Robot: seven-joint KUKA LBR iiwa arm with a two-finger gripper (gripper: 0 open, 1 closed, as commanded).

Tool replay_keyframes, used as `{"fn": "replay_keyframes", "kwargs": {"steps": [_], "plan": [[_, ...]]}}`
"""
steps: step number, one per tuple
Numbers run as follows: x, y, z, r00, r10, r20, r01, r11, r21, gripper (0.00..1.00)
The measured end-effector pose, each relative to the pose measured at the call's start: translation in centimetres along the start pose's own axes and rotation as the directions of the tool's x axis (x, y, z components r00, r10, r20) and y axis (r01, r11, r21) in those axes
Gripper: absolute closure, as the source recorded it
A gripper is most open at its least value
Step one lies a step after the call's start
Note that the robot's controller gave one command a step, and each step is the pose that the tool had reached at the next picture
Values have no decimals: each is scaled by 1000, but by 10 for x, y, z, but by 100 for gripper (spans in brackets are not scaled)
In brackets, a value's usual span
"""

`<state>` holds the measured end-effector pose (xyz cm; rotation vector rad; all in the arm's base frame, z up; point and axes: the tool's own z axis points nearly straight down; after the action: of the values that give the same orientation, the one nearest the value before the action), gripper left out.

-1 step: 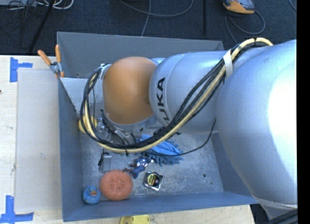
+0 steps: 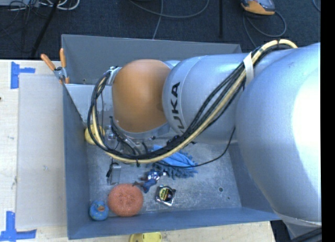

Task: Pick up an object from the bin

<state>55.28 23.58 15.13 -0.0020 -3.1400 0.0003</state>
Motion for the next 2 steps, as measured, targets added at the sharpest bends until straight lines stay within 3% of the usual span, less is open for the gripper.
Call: {"fn": "replay_keyframes", "kwargs": {"steps": [1, 2], "plan": [[39, -27, 53, 1000, -3, 5, 3, 1000, -2, 0], [35, -81, 63, 971, -238, 1, 238, 971, 0, 100]]}}
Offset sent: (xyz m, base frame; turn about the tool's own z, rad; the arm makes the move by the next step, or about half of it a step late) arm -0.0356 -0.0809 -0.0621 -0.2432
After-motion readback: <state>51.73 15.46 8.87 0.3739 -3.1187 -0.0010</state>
